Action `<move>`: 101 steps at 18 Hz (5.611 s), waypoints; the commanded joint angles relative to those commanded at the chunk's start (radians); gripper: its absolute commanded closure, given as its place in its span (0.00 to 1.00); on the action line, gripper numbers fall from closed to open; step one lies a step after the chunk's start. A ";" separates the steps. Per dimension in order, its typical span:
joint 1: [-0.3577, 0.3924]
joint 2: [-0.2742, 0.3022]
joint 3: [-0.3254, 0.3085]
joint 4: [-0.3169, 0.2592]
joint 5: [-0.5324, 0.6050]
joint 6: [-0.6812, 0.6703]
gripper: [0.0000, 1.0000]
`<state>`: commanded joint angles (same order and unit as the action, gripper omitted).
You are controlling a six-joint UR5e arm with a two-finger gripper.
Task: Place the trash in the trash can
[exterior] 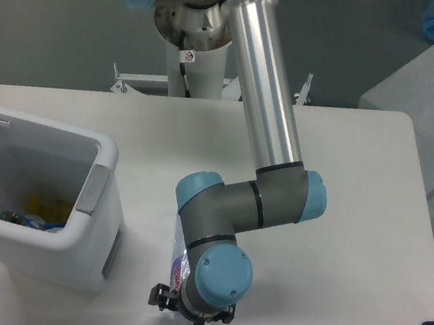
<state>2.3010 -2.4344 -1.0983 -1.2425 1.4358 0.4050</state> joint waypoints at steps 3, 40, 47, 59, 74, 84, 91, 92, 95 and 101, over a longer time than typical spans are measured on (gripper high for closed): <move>0.000 0.000 0.000 0.002 0.000 0.000 0.15; 0.084 0.333 0.124 0.416 -0.489 -0.002 1.00; 0.077 0.417 0.123 0.416 -0.633 -0.034 1.00; -0.072 0.535 0.032 0.416 -0.676 -0.091 1.00; -0.129 0.525 -0.141 0.417 -0.672 0.026 0.04; 0.033 0.523 -0.178 0.417 -0.663 0.031 0.00; 0.242 0.525 -0.310 0.411 -0.520 0.293 0.00; 0.258 0.522 -0.319 0.410 -0.493 0.328 0.00; 0.308 0.505 -0.354 0.410 -0.355 0.447 0.00; 0.345 0.477 -0.364 0.397 -0.098 0.667 0.00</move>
<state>2.6461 -1.9573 -1.4618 -0.8452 1.3375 1.0720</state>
